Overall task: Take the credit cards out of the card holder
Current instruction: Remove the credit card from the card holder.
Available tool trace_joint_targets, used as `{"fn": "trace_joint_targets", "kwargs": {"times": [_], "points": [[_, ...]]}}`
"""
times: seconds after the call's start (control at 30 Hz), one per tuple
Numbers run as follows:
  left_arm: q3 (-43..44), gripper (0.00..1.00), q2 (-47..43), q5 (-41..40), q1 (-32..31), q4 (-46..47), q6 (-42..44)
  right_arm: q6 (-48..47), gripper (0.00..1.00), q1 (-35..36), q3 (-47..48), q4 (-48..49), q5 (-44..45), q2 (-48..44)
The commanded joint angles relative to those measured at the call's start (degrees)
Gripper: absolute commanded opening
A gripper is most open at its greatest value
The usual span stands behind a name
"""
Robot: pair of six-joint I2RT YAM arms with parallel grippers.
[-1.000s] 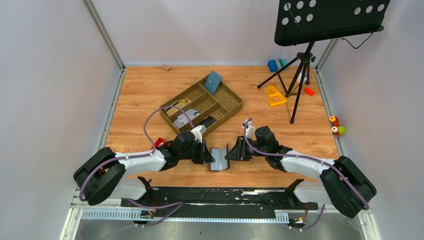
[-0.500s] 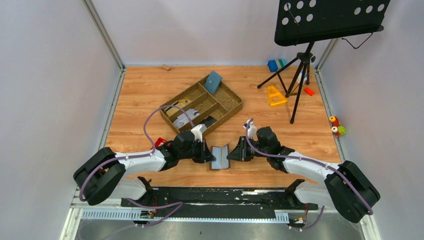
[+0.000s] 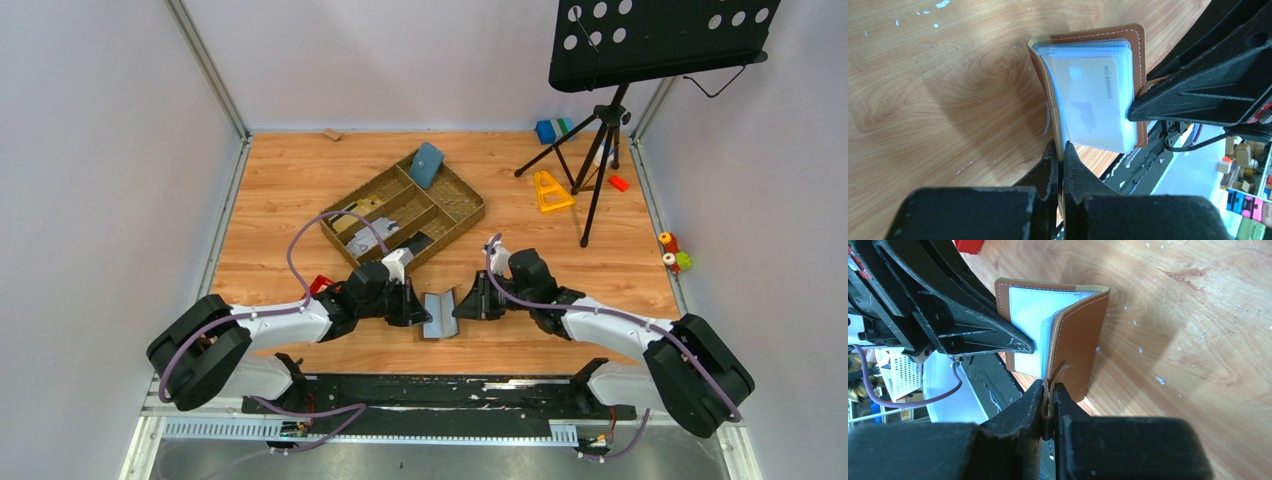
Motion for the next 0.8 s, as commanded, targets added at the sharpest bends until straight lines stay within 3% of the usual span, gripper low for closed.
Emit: {"fn": "trace_joint_targets", "kwargs": {"times": [0.0, 0.13, 0.33, 0.43, 0.6, 0.77], "points": [[0.1, 0.0, -1.2, 0.2, -0.7, 4.4, -0.5, -3.4, 0.05, 0.2, 1.8, -4.8, 1.0, 2.3], [0.1, 0.0, -1.0, 0.3, -0.8, 4.4, -0.4, -2.5, 0.06, 0.2, 1.4, -3.1, 0.2, 1.8], [0.6, 0.0, -1.0, 0.1, -1.2, 4.4, -0.6, -4.9, 0.08, 0.2, 3.7, -8.2, 1.7, 2.5], [0.7, 0.0, -0.8, 0.0, -1.3, 4.3, -0.5, -3.2, 0.09, 0.3, 2.5, -4.6, -0.5, 1.9], [0.6, 0.0, -0.7, 0.1, -1.4, 4.5, -0.6, 0.1, 0.0, 0.3, 0.9, 1.5, -3.6, 2.0], [0.6, 0.0, -1.0, -0.1, -1.4, 4.4, -0.6, 0.7, 0.0, 0.2, 0.7, 2.4, -3.9, 2.7]]}}
